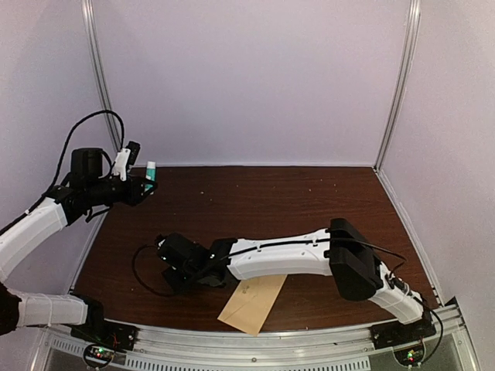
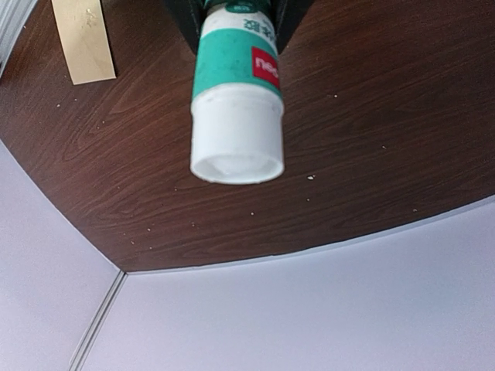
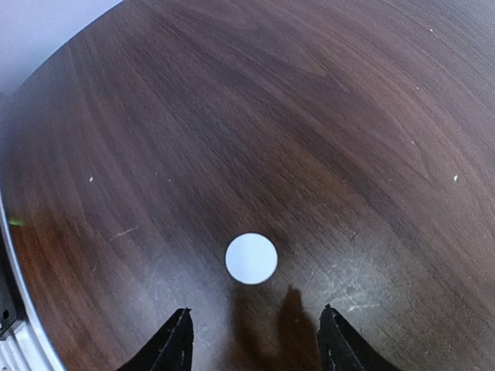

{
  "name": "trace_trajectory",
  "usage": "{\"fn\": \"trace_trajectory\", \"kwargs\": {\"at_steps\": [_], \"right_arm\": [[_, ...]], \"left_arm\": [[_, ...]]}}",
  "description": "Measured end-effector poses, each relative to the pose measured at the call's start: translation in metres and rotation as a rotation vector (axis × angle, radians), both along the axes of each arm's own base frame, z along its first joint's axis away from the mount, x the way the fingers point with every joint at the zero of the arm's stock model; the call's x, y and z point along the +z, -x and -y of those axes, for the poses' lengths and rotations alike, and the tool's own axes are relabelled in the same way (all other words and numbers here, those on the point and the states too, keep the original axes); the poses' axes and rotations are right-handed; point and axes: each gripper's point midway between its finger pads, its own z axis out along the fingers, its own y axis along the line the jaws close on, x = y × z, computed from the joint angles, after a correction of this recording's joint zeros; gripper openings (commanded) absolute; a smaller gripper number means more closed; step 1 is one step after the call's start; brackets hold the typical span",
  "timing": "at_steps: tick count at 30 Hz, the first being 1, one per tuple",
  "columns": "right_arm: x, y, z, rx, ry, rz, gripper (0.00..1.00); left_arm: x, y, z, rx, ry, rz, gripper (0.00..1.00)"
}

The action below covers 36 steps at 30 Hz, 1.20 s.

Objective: Place the letter into the envelope and seal it
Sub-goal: Pick up the solid glue cap from the center of the board.

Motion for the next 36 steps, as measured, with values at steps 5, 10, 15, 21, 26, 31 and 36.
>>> {"fn": "trace_trajectory", "kwargs": {"at_steps": [5, 10, 15, 21, 26, 31, 36], "right_arm": [[-0.015, -0.007, -0.010, 0.015, 0.036, 0.043, 0.56], [-0.022, -0.010, -0.016, 0.042, 0.052, 0.075, 0.51], [-0.028, -0.011, -0.021, 0.067, 0.062, 0.098, 0.42], [-0.026, -0.013, -0.024, 0.082, 0.053, 0.114, 0.36], [-0.023, -0.017, -0.030, 0.082, 0.029, 0.121, 0.32], [-0.029, -0.020, -0.032, 0.088, 0.030, 0.122, 0.23], [-0.031, -0.022, -0.032, 0.088, 0.028, 0.119, 0.14]], "left_arm": [[0.000, 0.001, -0.001, 0.003, -0.001, 0.003, 0.05], [0.000, 0.001, -0.001, 0.003, -0.001, 0.003, 0.05], [0.000, 0.001, -0.001, 0.003, -0.001, 0.003, 0.05], [0.000, 0.001, -0.001, 0.003, -0.001, 0.002, 0.05], [-0.001, 0.001, -0.001, 0.003, -0.002, 0.000, 0.05], [-0.002, 0.000, -0.001, 0.003, -0.003, -0.005, 0.04], [-0.003, 0.000, -0.001, 0.003, -0.003, -0.006, 0.04]]}}
